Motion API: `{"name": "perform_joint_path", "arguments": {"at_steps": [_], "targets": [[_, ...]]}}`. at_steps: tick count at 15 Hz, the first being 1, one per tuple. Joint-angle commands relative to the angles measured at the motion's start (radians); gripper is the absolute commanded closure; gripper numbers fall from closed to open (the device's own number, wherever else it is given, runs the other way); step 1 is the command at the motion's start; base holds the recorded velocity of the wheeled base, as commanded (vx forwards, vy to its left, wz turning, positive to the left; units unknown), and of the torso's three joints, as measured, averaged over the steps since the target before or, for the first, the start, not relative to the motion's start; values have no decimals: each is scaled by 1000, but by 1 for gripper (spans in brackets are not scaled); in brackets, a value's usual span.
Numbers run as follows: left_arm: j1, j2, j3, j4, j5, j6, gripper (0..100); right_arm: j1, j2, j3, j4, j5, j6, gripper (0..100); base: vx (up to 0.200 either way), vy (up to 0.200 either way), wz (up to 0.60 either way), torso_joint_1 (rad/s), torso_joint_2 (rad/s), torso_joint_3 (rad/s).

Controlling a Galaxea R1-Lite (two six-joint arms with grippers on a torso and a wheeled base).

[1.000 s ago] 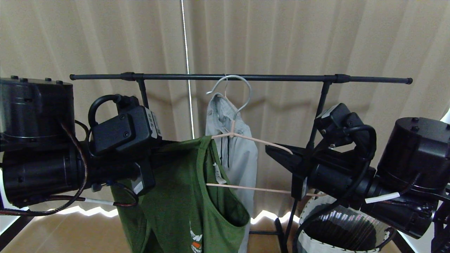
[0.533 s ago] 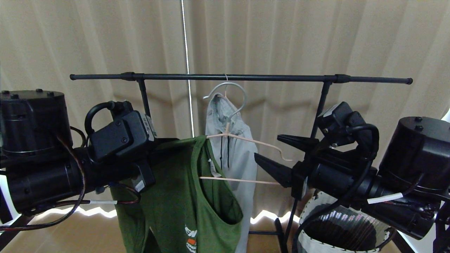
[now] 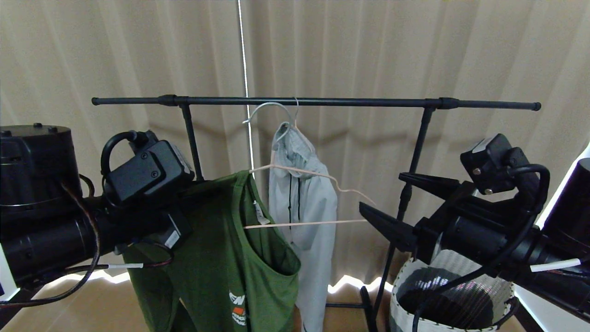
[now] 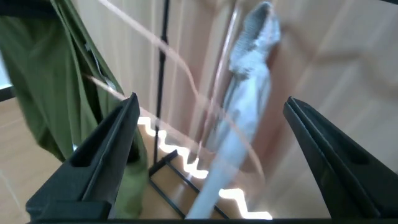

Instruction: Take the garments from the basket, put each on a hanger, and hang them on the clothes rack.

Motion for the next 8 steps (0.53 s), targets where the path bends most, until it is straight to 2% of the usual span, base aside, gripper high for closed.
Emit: {"name": "perform_joint_path", "arguments": {"at_steps": [1,4,5,6,8], "targets": [[3,-14,1,0,25,-29,100,-17,-34,25,0,1,-1,0,0,0,0,0,0,0],[3,-19,1,0,81,-89,100,-18,-41,33,1,-1,0,0,0,0,0,0,0,0],[3,-19,1,-2,164,-135,100,-29,-41,54,1,-3,-1,0,0,0,0,0,0,0],[3,-22,1,-3,189,-167,100,-35,-39,67,1,-1,-1,0,0,0,0,0,0,0],[0,-40,1,-3,192,-191,100,-35,-38,82,3,-4,-3,0,0,0,0,0,0,0]]}}
